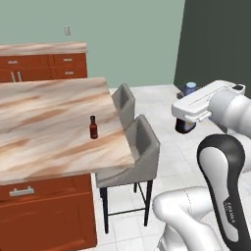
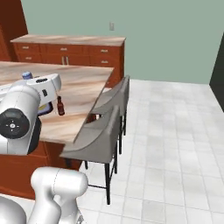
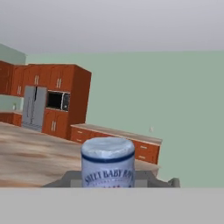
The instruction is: The dining table condiment station is running low on condiment bottle. Refill the condiment station by opening the cabinet and taking the condiment bottle from the cabinet and placing it on the dining table.
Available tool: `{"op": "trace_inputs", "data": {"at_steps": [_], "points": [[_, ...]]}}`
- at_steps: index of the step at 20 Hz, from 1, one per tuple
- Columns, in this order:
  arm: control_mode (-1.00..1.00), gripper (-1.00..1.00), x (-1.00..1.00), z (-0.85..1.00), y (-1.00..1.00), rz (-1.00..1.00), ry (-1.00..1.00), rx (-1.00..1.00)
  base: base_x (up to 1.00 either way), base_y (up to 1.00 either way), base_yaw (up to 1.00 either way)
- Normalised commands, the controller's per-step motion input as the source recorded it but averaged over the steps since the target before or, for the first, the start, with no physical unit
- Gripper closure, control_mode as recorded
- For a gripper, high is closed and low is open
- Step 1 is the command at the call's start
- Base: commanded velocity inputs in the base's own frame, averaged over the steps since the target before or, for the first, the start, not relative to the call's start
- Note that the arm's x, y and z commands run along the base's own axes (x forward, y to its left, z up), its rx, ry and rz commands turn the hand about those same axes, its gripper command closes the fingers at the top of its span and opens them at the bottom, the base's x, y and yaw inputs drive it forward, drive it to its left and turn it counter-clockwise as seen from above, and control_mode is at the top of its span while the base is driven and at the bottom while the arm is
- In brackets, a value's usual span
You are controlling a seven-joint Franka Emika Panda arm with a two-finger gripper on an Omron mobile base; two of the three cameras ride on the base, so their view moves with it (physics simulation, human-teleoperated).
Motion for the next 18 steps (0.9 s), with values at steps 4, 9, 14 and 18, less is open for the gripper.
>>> {"op": "trace_inputs", "data": {"at_steps": [4,9,14,18], "points": [[1.0,1.0,0.0,0.0,0.0,0.0,0.0,0.0,0.7,-1.0,0.31],[1.0,1.0,0.0,0.0,0.0,0.0,0.0,0.0,0.57,-1.0,0.28],[1.0,1.0,0.0,0.0,0.0,0.0,0.0,0.0,0.96,-0.77,0.37],[1.0,1.0,0.0,0.0,0.0,0.0,0.0,0.0,0.64,-0.52,0.47]]}}
